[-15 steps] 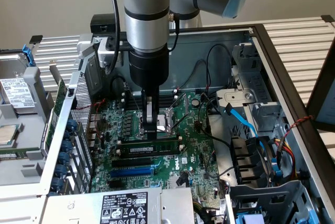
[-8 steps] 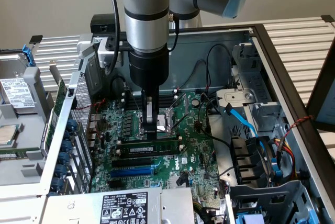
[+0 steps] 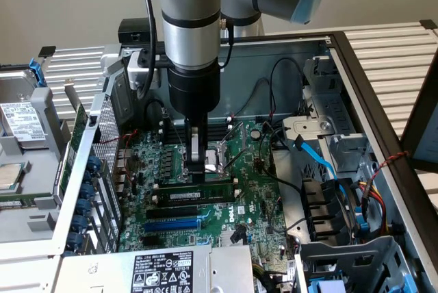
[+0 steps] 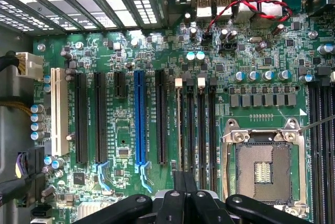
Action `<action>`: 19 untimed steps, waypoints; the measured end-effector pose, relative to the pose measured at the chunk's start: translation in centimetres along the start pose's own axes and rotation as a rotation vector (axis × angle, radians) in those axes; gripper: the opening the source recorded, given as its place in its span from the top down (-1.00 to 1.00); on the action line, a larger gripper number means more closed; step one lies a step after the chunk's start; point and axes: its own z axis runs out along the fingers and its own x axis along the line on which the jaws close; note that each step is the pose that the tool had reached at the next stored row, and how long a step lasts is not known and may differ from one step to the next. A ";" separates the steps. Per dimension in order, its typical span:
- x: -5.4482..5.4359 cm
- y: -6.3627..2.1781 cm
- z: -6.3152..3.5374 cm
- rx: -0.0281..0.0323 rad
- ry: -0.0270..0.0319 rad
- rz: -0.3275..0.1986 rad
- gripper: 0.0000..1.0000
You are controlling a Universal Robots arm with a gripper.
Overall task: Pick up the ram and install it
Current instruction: 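Press down the ram until it locks into place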
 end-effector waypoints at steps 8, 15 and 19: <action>0.0 0.04 0.00 0.0000 0.0000 0.000 0.79; 0.0 0.03 0.19 0.0003 0.0000 0.000 0.79; 0.0 0.03 0.29 0.0005 -0.0003 0.000 0.79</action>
